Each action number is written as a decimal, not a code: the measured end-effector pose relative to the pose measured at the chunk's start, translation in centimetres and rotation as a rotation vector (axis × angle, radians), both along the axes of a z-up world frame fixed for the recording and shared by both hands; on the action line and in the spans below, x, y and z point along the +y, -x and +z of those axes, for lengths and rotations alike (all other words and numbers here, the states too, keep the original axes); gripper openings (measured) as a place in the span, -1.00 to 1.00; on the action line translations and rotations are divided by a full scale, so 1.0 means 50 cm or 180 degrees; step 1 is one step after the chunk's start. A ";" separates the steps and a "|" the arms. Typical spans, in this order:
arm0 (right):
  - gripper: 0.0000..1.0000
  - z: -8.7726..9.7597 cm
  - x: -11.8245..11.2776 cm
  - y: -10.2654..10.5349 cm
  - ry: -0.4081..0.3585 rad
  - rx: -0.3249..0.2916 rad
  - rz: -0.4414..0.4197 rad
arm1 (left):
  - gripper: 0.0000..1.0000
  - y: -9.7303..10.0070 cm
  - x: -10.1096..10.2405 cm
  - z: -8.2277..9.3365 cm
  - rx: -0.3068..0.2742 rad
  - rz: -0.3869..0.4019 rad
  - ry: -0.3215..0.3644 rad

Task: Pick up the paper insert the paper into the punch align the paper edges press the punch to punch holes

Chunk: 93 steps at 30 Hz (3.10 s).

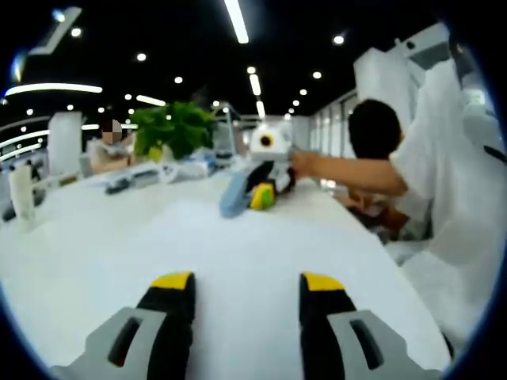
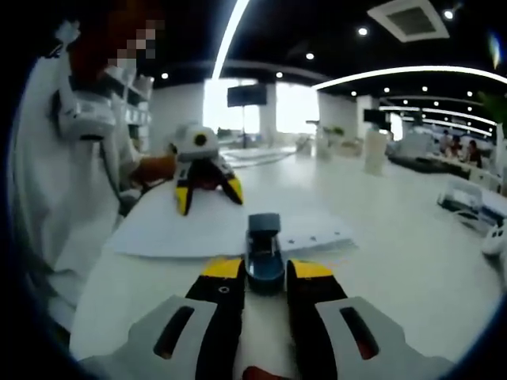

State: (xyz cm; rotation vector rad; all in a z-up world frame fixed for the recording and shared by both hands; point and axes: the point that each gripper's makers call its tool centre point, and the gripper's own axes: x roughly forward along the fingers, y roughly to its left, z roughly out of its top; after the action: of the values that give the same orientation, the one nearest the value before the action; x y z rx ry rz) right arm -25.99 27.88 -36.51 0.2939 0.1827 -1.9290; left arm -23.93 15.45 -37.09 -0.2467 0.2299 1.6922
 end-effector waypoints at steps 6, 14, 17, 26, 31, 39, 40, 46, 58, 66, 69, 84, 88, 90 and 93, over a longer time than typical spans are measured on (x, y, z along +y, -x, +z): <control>-0.30 0.001 0.006 -0.001 0.0023 -0.0066 -0.0106 | 0.10 -0.001 0.000 0.001 0.0033 -0.0021 -0.0008; -0.30 0.013 0.022 -0.017 0.0183 -0.0092 -0.0298 | 0.05 -0.008 0.000 0.016 0.0064 -0.0073 -0.0128; -0.30 0.018 0.027 -0.014 0.0287 -0.0185 -0.0480 | 0.09 -0.014 0.000 0.022 0.0090 -0.0129 -0.0175; -0.27 0.016 0.037 -0.038 0.0309 -0.0179 -0.0812 | 0.10 0.021 -0.009 0.042 0.0010 0.0047 -0.0223; -0.27 0.022 0.044 -0.036 0.0331 -0.0121 -0.1019 | 0.27 0.042 0.028 0.059 0.0071 0.0050 -0.0102; -0.64 0.044 0.101 -0.003 0.0618 -0.0068 -0.1831 | 0.00 0.062 0.109 0.114 -0.0032 -0.0195 -0.0239; -0.67 0.048 0.103 -0.007 0.0663 -0.0058 -0.1845 | 0.00 0.067 0.117 0.123 -0.0043 -0.0196 -0.0262; -0.67 0.052 0.106 -0.017 0.0672 -0.0042 -0.1879 | 0.02 0.074 0.164 0.115 -0.0110 -0.0355 -0.0215; -0.83 0.031 0.117 0.018 0.0375 0.0040 -0.2136 | -0.02 0.068 0.248 0.073 -0.0074 -0.0684 -0.0104; -0.90 0.025 0.118 0.029 0.0298 0.0058 -0.2249 | -0.03 0.068 0.265 0.065 -0.0107 -0.0744 -0.0203; -0.90 0.017 0.114 0.032 0.0205 0.0064 -0.2300 | -0.12 0.070 0.265 0.059 -0.0164 -0.0723 -0.0298; -0.90 -0.004 0.106 0.034 0.0049 -0.0032 -0.2285 | -0.08 0.053 0.268 0.026 0.0051 -0.0800 -0.0201; -0.90 -0.009 0.099 0.033 0.0017 -0.0066 -0.2249 | -0.10 0.060 0.269 0.019 0.0118 -0.0755 -0.0138; -0.90 -0.009 0.093 0.033 0.0032 -0.0089 -0.2231 | -0.13 0.057 0.269 0.021 0.0103 -0.0770 -0.0156; -0.90 -0.013 0.091 0.034 -0.0072 -0.0031 -0.2214 | -0.17 0.056 0.271 0.022 0.0116 -0.0785 -0.0163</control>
State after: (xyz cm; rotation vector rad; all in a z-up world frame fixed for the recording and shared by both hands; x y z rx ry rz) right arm -27.71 32.44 -37.18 0.4192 0.1005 -2.6128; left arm -26.70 29.02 -36.01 -0.1430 0.2339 1.4567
